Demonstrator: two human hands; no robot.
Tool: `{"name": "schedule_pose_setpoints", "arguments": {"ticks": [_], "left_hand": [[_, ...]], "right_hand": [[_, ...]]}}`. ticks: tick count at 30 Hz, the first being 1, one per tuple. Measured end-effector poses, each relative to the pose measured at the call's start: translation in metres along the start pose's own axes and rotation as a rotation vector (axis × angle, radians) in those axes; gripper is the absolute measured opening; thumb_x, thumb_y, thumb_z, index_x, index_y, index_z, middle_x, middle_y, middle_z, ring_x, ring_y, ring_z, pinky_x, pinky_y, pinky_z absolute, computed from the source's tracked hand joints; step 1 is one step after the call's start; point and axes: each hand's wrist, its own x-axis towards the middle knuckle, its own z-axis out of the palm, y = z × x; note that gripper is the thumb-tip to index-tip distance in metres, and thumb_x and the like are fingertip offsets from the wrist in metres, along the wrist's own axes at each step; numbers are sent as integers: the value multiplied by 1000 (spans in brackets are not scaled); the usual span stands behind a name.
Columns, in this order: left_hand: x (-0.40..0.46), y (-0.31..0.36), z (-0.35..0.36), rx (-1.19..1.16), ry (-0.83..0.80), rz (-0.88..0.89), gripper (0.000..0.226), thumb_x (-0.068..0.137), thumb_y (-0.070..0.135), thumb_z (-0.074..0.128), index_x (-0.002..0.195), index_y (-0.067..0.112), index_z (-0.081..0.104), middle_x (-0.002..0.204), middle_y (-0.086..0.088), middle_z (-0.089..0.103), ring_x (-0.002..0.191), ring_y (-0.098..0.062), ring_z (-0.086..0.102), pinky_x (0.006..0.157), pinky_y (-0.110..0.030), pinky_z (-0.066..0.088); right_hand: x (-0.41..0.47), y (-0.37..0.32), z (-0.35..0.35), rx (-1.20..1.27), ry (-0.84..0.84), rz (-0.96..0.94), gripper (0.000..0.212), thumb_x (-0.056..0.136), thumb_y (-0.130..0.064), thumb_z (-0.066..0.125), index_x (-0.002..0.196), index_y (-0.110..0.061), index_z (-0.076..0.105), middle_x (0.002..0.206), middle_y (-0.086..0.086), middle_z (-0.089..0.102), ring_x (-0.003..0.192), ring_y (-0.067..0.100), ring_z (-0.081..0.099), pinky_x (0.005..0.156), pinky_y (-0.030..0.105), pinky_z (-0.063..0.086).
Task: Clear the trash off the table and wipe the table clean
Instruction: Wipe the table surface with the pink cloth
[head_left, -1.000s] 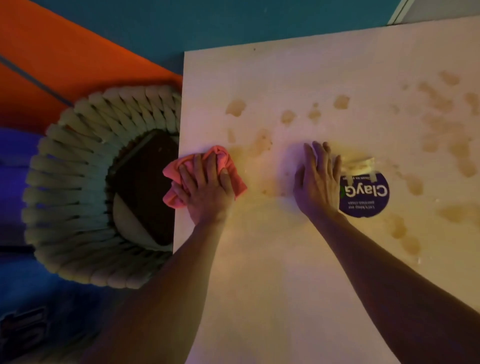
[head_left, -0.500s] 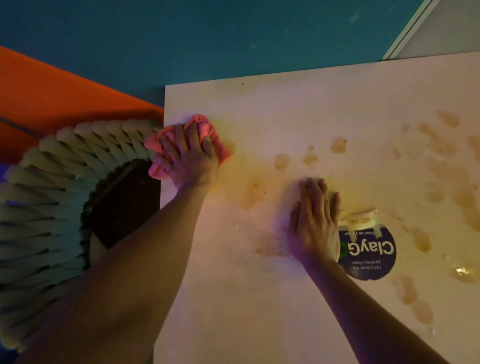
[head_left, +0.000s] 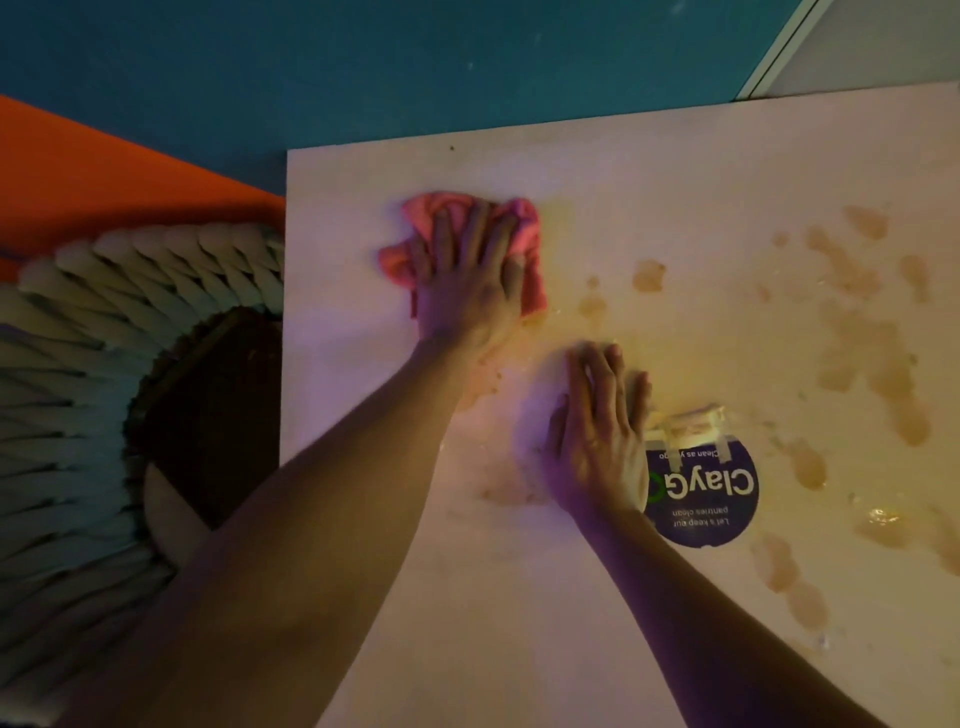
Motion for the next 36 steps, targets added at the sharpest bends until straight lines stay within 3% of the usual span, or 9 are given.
{"name": "schedule_pose_setpoints", "arguments": {"ticks": [3,5,9,13,18,21,26,30,36], "left_hand": [[-32,-16,0,15,29,214,48,104,51,26,150,41,37,161,8,31,148,-33,26,117,-57,17],[-54,-43,-3,47,54,240,47,105,50,28,150,41,37,160,7,33,147,-31,29,117,-55,20],[-129,-75,-7,48,67,-45,48,105,47,28,151,38,36,161,5,31,150,-29,23,119,-52,17],[-220,-36,-5,39,43,-387,56,99,46,33,154,37,31,161,3,30,149,-31,24,116,-54,18],[-264,48,4,-8,15,-450,55,98,47,37,151,32,40,160,-3,35,146,-39,30,114,-61,20],[-245,76,7,-3,39,-400,57,96,47,43,151,32,40,158,-4,36,145,-42,31,114,-65,16],[-177,91,12,11,45,-347,56,96,49,40,150,35,39,159,-2,36,145,-40,31,115,-65,15],[-112,84,11,28,37,-356,55,96,50,37,149,37,37,159,1,34,145,-38,30,114,-65,20],[-2,69,6,-34,-11,-421,54,99,53,24,152,42,24,165,6,18,152,-35,12,117,-65,7]], "right_hand": [[-1,2,0,28,21,-2,56,94,-19,39,147,-2,41,153,18,39,149,34,25,120,58,16],[-1,2,0,41,30,-7,56,94,-19,37,146,-2,43,153,17,40,148,34,26,120,58,17],[-1,1,-2,78,17,-1,55,94,-19,38,147,-4,42,153,16,40,148,35,26,120,58,15],[-1,2,-9,138,-61,17,60,90,-21,33,148,-5,42,154,15,39,148,34,26,122,56,12],[5,15,-29,223,-150,-21,64,84,-24,26,142,-5,48,150,14,43,143,33,36,117,54,28],[14,41,-41,204,-140,-74,62,83,-21,29,139,-8,52,148,13,45,139,34,40,112,52,35],[41,85,-42,131,-113,-64,58,83,-9,52,141,-9,50,149,13,44,144,35,33,117,57,27],[59,97,-38,117,-123,-43,62,83,-16,36,144,-8,46,150,14,43,145,35,31,119,57,21],[59,96,-30,98,-79,-40,67,80,-15,35,146,-5,44,150,15,44,146,34,30,120,57,21]]}}
